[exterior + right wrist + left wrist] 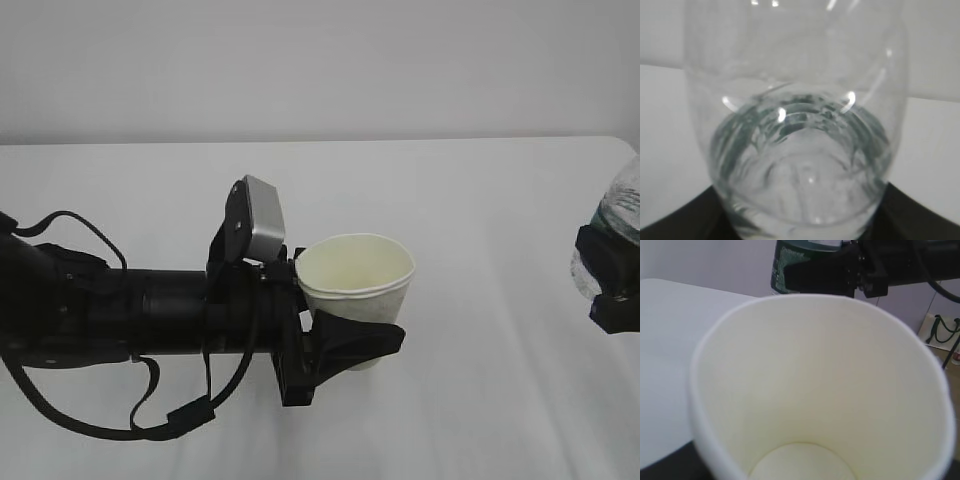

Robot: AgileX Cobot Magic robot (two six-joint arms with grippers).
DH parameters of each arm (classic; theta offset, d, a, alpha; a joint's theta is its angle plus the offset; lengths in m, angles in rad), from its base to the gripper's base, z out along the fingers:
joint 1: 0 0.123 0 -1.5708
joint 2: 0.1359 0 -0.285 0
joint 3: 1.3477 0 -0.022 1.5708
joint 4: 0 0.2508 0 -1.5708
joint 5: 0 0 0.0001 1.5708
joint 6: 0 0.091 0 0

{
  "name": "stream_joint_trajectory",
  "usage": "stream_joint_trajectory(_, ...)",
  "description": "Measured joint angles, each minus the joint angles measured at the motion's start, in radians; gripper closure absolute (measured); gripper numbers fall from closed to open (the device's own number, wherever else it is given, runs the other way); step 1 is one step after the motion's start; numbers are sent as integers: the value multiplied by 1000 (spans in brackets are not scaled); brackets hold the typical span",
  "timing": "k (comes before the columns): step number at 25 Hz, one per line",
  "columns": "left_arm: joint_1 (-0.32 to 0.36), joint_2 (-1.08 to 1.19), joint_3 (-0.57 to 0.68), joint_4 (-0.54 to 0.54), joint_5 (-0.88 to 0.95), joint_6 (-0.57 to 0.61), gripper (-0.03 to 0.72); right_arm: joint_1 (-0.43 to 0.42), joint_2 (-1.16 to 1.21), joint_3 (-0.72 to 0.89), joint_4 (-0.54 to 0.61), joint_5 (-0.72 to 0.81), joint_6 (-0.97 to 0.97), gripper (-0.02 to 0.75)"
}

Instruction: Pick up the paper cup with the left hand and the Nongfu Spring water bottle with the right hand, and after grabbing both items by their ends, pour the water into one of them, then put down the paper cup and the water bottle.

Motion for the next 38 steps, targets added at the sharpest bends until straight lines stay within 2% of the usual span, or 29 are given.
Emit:
stream_joint_trajectory(12,-82,0,0,-42,47,0,235,0,-208,4,-48,259,2,316)
stream_joint_trajectory(24,-90,0,0,-95,54,0,235,0,-303,6,-117,430,60,316)
stream_joint_trajectory(34,-137,53,-128,-73,60,4,235,0,-336,6,-148,515,90,316)
stream_joint_trajectory(38,-160,73,-155,-51,63,4,235,0,-381,-1,-149,596,91,316)
